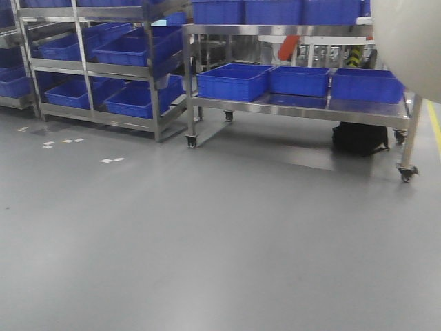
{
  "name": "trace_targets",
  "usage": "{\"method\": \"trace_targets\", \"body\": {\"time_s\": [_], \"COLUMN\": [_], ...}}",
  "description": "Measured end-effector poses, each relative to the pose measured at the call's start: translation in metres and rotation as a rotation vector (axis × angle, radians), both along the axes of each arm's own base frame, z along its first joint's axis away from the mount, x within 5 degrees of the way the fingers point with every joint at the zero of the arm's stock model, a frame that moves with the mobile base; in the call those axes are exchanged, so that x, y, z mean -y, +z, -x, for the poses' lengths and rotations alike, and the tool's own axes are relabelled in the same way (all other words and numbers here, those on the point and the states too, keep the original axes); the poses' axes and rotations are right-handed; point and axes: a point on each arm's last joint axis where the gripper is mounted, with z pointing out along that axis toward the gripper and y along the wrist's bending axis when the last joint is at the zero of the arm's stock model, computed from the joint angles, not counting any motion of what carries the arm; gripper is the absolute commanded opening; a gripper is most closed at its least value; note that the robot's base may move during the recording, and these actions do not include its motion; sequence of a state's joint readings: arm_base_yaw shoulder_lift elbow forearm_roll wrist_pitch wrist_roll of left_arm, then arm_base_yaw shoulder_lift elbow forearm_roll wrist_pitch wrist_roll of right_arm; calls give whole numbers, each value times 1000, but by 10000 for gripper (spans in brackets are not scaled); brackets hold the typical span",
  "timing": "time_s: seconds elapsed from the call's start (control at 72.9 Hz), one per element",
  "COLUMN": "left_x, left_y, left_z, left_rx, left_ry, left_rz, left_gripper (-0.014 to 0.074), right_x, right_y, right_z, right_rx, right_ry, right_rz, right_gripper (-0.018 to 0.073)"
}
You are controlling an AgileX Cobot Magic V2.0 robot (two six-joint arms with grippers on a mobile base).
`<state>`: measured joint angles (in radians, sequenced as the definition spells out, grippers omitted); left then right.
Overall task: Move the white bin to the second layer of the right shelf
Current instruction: 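Drive past the blue crate shelves holding the bin in the right gripper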
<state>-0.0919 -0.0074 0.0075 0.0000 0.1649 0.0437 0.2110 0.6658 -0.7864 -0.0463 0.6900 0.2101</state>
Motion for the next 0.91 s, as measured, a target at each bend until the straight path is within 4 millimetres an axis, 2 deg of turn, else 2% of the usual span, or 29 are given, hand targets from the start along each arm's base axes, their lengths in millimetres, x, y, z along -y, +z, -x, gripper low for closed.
{"method": "trace_targets", "body": {"time_s": [0.905], "left_x": [0], "left_y": [0], "left_z": [0], "left_rx": [0], "left_ry": [0], "left_rz": [0], "left_gripper": [85], "right_x": [0], "right_y": [0], "right_z": [0], "right_rx": [0], "right_ry": [0], "right_rz": [0], "right_gripper": [55]}}
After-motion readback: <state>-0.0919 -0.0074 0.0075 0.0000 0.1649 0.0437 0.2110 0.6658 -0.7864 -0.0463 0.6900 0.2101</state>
